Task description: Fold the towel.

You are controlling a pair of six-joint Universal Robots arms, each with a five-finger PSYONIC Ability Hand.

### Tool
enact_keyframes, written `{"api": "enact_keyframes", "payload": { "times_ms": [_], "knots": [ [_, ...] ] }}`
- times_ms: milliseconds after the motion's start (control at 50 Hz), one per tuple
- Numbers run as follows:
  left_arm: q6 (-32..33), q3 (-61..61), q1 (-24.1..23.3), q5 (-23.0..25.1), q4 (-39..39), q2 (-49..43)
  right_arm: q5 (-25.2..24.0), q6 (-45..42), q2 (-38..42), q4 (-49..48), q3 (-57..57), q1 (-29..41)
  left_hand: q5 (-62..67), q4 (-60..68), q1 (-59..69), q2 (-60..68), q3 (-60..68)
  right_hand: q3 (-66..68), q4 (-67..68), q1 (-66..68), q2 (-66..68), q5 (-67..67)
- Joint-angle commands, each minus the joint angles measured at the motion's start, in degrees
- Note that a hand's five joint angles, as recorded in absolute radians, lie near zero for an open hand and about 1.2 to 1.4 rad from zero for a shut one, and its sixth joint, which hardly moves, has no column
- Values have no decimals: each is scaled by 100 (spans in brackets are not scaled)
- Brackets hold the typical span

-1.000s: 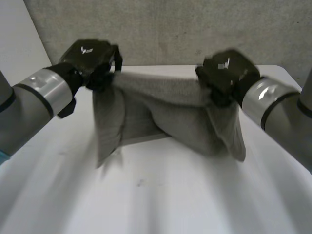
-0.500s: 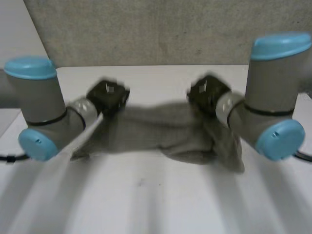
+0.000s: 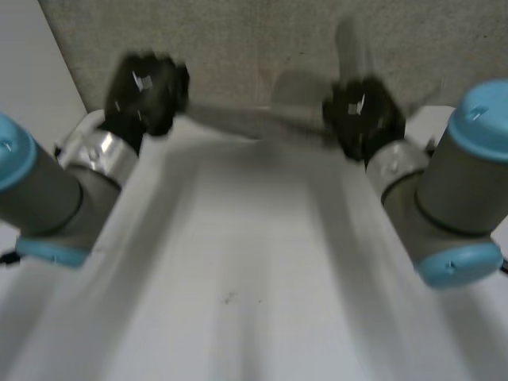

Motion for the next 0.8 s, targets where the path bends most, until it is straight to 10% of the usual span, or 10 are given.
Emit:
{"api": "enact_keyframes", "payload": {
  "times_ms": [20, 200, 360, 560, 800],
  "knots": [
    [605, -1236, -101, 342, -402, -295, -154, 3, 454, 376, 709, -28, 1030, 1027, 1149, 1022, 1030, 1214, 1155, 2626, 1241, 1375],
    [1363, -1255, -515, 307, -1290, -736, -189, 108, 393, 744, 1095, -142, 1030, 1027, 1149, 1022, 1030, 1020, 961, 2432, 1047, 1181],
    [1355, -1264, -488, 307, -1326, -375, -304, 539, -65, 1000, 1500, -731, 1030, 1027, 1149, 1022, 1030, -2581, -2641, -1169, -2555, -2421],
    [1346, -1351, -488, 307, -1353, -199, -2270, 1541, -539, 1632, 1632, -2311, 1030, 1027, 1149, 1022, 1030, -3370, -3429, -1958, -3343, -3209],
    [1337, -1360, -479, 307, -1361, -199, -3028, 1515, -189, 2011, 1210, -2814, 1030, 1027, 1149, 1022, 1030, -3540, -3600, -2128, -3514, -3380]
  ]
}}
